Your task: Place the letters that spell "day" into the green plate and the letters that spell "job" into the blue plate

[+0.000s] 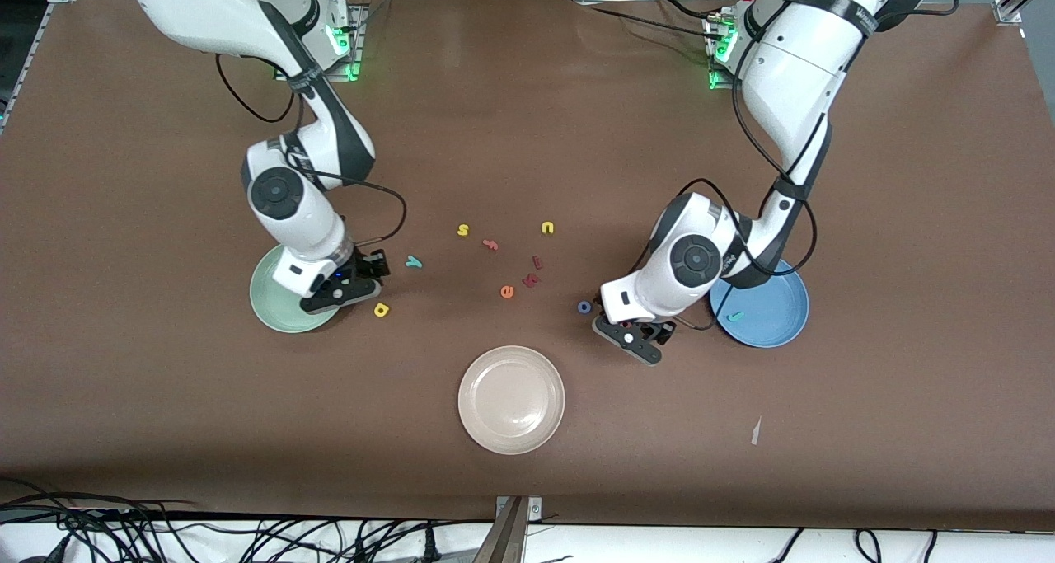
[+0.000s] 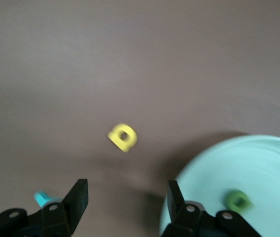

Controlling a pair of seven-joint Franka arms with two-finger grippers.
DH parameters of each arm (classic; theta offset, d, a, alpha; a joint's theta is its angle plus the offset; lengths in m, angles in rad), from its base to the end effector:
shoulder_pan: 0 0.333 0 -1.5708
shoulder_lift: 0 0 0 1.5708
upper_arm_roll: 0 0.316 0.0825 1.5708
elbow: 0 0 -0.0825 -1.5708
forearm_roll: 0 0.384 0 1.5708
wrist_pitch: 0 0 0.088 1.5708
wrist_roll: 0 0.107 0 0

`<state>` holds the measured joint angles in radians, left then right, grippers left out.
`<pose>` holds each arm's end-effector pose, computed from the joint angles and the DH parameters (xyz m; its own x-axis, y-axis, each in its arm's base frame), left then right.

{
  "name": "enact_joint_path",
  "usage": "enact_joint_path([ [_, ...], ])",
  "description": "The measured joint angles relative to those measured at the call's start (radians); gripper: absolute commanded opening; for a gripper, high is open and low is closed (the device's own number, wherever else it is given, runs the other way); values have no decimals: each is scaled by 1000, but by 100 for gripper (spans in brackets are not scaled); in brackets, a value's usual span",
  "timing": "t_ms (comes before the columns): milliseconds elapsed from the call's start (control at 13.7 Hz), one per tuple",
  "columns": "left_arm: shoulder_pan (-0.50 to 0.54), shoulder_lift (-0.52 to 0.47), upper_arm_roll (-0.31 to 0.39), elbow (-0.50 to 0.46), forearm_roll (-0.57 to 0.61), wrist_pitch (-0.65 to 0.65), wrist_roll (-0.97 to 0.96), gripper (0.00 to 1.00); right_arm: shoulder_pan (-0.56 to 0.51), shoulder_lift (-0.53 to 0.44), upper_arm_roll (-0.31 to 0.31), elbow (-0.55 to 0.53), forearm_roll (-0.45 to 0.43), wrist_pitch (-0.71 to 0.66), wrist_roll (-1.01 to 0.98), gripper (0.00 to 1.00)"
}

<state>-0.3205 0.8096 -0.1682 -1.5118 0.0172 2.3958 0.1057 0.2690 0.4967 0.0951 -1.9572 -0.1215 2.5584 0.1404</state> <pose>0.6448 -0.3196 0.1956 0.8512 -0.5164 0.0933 -0.5241 -0.8459 0.0993 0.5885 0.2234 0.2312 0.9470 0.3019 0.1102 0.3019 -0.9532 0.0169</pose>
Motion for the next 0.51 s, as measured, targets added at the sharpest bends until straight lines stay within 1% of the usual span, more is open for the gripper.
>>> enact_joint_path([
  [73, -8, 0, 0, 0, 7, 0, 3, 93, 6, 25, 0, 6, 0, 38, 15, 73],
  [219, -9, 2, 2, 1, 61, 0, 15, 94, 5, 63, -4, 10, 0, 89, 21, 73],
  [439, -1, 13, 8, 1, 90, 0, 50, 93, 3, 86, -6, 12, 0, 125, 21, 71],
  [512, -1, 18, 8, 1, 92, 0, 57, 89, 3, 90, -6, 12, 0, 133, 22, 69],
])
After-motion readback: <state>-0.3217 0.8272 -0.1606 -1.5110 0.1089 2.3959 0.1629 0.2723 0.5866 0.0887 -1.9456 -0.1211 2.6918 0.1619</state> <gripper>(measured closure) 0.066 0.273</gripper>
